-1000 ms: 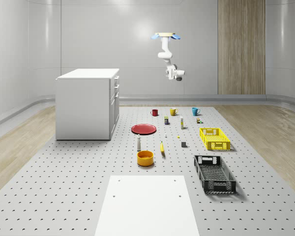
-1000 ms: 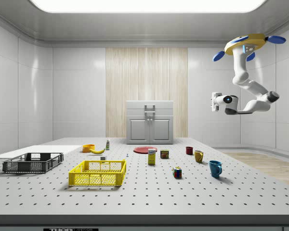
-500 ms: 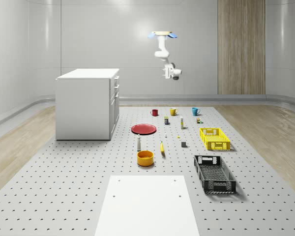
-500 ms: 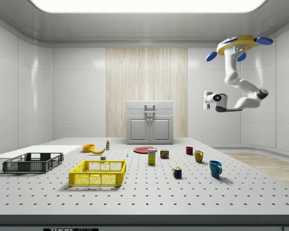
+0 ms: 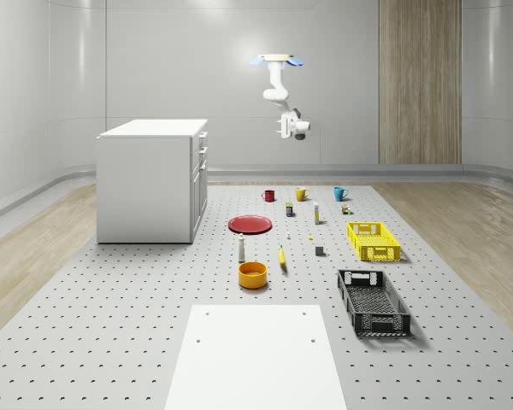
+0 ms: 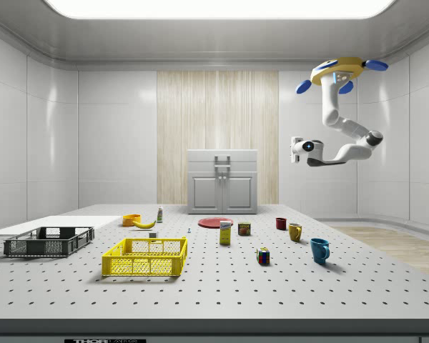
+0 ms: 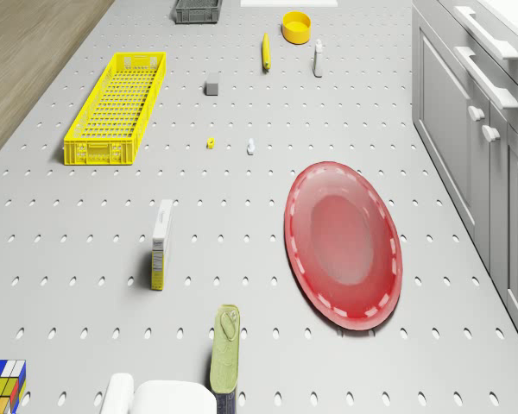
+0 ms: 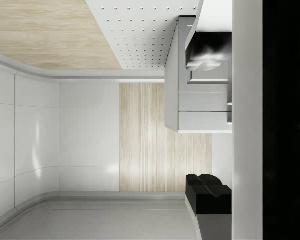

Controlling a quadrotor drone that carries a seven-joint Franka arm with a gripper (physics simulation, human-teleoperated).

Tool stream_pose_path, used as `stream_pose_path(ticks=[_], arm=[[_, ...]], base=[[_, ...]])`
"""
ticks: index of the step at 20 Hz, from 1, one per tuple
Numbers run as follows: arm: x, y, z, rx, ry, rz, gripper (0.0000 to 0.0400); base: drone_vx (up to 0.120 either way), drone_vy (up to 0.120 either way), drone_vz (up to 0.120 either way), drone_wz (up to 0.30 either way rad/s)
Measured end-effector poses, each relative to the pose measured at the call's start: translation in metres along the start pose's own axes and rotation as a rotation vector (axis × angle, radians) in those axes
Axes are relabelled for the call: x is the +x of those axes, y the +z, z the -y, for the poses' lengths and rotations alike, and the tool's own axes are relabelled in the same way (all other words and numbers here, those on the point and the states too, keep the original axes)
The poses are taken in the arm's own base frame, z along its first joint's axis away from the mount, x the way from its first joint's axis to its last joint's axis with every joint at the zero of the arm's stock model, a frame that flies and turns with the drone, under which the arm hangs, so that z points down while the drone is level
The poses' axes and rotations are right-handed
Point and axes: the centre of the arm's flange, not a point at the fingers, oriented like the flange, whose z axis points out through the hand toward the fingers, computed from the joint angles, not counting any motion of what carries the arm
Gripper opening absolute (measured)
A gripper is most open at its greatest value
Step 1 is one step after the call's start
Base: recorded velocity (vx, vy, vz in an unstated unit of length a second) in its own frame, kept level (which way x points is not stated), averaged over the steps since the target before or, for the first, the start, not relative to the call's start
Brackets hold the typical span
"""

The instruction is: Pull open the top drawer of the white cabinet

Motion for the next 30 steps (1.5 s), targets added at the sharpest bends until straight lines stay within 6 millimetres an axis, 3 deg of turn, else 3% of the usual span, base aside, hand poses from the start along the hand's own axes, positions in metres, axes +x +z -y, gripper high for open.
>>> stream_pose_path(ticks=[24, 30], arm=[[0.0001, -0.0001, -0.0001, 0.0, 0.0, 0.0, 0.0305], [0.0001, -0.0001, -0.0001, 0.0, 0.0, 0.0, 0.0305]], base=[[0.12, -0.12, 0.0, 0.0], [0.12, -0.013, 0.0, 0.0]])
